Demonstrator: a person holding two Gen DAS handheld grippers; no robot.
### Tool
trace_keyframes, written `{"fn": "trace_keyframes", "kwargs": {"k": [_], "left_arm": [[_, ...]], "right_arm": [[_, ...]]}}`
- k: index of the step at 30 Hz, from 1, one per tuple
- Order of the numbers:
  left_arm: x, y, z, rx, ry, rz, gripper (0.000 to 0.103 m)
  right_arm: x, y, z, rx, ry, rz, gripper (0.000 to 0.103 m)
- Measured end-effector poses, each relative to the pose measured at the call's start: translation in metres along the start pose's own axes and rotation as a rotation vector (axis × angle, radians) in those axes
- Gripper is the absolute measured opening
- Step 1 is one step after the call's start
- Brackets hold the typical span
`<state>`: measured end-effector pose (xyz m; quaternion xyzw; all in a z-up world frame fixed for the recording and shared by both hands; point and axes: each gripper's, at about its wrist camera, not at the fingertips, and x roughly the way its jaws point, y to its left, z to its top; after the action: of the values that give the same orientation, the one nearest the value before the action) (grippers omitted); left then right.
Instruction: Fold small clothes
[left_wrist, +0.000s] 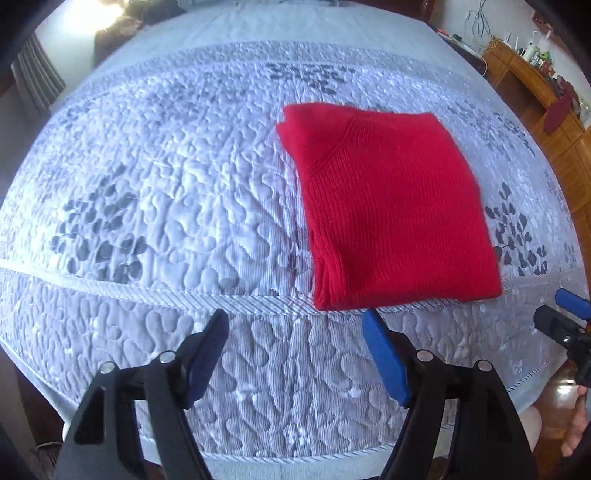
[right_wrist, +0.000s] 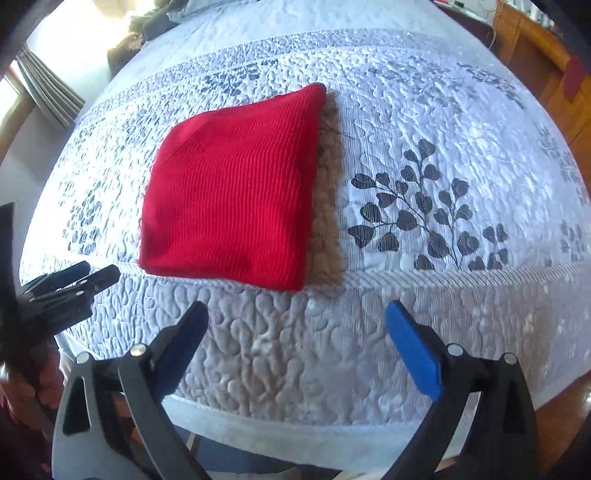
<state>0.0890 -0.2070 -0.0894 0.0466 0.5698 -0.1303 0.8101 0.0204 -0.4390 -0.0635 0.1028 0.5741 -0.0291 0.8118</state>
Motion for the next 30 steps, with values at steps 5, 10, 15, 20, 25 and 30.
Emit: {"fn": "trace_keyframes", "kwargs": {"k": [5,10,15,20,25,30], "left_arm": [[-0.023,-0.001,-0.006,0.000,-0.032,0.017,0.077],[-0.033,0.001,-0.016,0.004,-0.048,0.045,0.077],[-0.049,0.005,-0.020,-0.007,-0.082,0.083,0.077],[-0.061,0.000,-0.023,0.009,-0.102,0.100,0.077],[-0.066,-0.009,-0.026,0.032,-0.104,0.089,0.077],[-0.064,-0.011,-0.026,0.034,-0.097,0.085,0.077]], "right_arm": [[-0.009,0.011,-0.008,0.022,0.006,0.019,0.096],[-0.020,0.015,-0.019,0.013,0.000,0.011,0.096],[-0.031,0.018,-0.020,0.017,-0.019,-0.015,0.096],[-0.036,0.024,-0.020,0.022,-0.028,-0.034,0.096],[-0.033,0.028,-0.020,0.026,-0.013,-0.026,0.096],[-0.030,0.029,-0.020,0.033,-0.006,-0.033,0.096]]}}
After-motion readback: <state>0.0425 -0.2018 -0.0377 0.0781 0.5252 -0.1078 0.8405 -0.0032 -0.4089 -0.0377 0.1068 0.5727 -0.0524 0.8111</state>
